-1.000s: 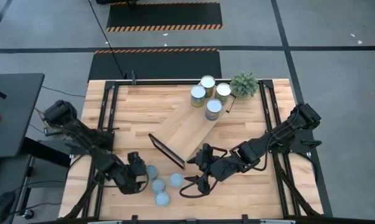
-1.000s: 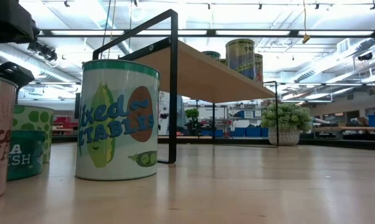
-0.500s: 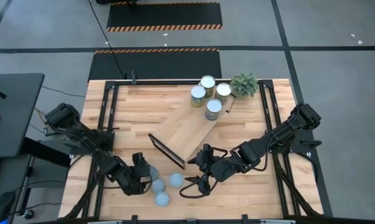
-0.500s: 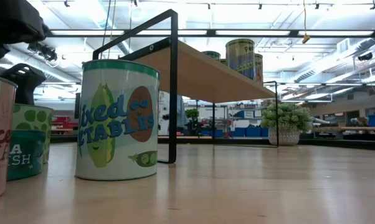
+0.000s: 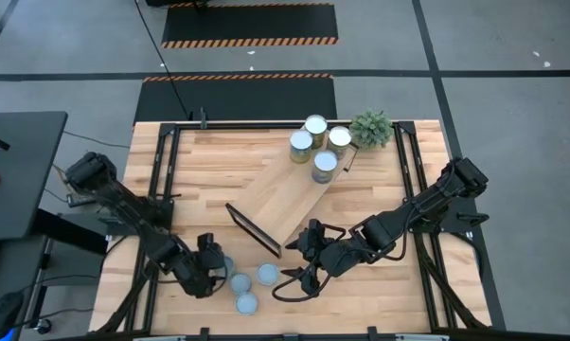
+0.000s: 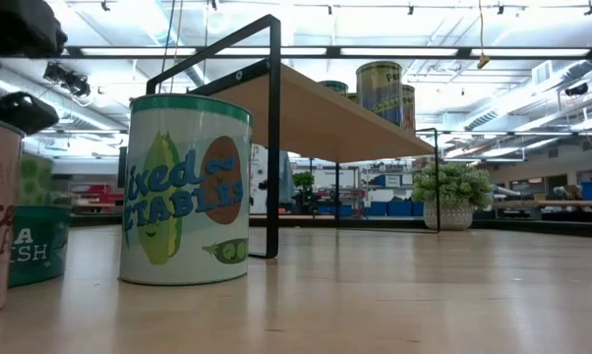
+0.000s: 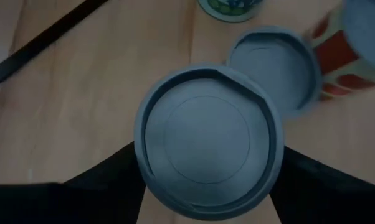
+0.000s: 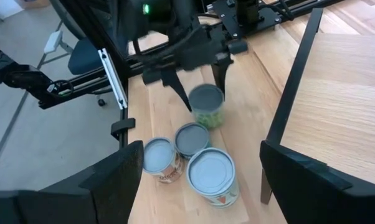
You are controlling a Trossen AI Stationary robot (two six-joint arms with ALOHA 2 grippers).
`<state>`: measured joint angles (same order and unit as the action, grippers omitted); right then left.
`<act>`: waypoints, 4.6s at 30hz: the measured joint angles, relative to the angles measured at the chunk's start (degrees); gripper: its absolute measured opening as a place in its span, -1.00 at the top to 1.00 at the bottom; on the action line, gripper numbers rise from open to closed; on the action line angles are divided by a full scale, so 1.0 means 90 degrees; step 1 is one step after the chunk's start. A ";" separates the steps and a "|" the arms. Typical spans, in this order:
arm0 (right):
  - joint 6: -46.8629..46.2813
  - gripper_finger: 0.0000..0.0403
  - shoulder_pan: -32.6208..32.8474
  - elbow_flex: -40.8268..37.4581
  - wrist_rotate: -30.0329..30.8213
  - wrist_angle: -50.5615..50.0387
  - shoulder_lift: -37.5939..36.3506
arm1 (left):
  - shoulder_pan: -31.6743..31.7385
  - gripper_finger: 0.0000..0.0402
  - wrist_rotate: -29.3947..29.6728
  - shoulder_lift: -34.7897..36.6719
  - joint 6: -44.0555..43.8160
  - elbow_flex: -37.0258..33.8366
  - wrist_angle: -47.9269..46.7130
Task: Pick and place cans onto a shelf
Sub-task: Put the canned green peas on the shelf
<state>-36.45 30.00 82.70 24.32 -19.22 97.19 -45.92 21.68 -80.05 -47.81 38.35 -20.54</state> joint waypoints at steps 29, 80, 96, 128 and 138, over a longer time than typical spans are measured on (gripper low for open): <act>-0.0345 -0.62 -0.0362 0.0772 0.0514 -0.2745 -0.0875 | 0.1786 -0.39 -0.1941 0.3062 0.0059 0.0415 0.1233; 0.0942 -0.48 -0.2676 -0.0707 0.0265 -0.3132 -0.1358 | 0.6099 -0.39 -0.1904 0.0594 0.4252 0.2276 0.0384; 0.0724 -0.48 -0.2725 -0.0299 -0.0417 -0.3672 -0.1439 | 0.6097 -0.39 -0.1869 0.0594 0.4381 0.2276 0.0328; -0.0333 -0.48 -0.2305 -0.0092 0.0603 -0.5124 -0.2991 | 0.6008 -0.39 -0.1927 -0.1229 0.4575 0.4139 -0.0932; -0.0401 -0.48 -0.2296 -0.0092 0.0623 -0.5048 -0.2994 | 0.5790 -0.39 -0.2036 -0.1713 0.4774 0.4544 -0.1103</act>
<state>-40.05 9.33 81.87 29.92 -64.65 70.24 6.19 3.36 -95.46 -4.84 79.24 -30.46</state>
